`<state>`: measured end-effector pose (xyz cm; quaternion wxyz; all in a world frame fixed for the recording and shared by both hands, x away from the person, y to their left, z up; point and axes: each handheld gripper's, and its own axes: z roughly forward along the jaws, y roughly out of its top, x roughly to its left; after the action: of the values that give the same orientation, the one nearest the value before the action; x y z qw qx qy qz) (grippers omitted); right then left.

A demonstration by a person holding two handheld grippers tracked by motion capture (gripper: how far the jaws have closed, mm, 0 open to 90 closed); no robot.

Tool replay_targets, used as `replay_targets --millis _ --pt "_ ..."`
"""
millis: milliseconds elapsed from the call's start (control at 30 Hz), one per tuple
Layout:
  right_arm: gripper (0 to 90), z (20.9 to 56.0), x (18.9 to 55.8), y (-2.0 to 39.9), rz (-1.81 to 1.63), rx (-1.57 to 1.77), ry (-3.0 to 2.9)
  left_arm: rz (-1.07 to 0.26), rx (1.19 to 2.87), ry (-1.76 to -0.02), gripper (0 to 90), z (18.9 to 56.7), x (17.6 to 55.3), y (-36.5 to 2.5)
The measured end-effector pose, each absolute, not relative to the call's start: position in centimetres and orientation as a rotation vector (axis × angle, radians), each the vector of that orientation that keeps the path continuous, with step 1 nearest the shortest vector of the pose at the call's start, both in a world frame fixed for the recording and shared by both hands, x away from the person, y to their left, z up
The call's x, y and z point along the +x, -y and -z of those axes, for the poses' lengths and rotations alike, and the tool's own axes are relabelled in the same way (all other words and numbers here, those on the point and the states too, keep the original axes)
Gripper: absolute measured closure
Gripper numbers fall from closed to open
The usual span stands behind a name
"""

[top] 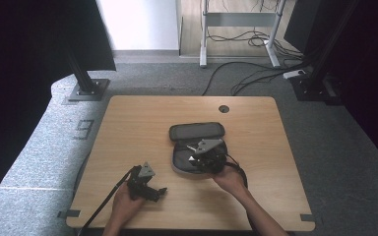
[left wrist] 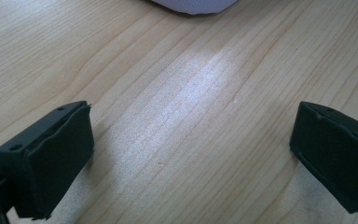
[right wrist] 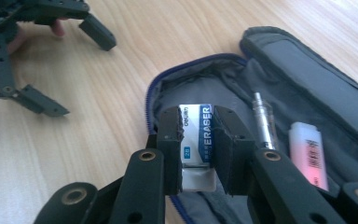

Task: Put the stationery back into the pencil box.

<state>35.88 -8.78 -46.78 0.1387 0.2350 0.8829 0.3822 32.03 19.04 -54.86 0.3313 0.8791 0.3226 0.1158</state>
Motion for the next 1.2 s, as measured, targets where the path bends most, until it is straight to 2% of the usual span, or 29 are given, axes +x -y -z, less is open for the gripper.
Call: replay_targets --millis 367,1200 --pt "72.0 47.4 37.3 9.6 -1.092 0.721 -2.519 -0.304 2.298 -0.843 0.0 54.9 32.0 -19.0" --pt "71.2 52.2 39.9 10.6 -0.992 0.813 -2.559 -0.305 2.298 -0.843 0.0 54.9 32.0 -19.0"
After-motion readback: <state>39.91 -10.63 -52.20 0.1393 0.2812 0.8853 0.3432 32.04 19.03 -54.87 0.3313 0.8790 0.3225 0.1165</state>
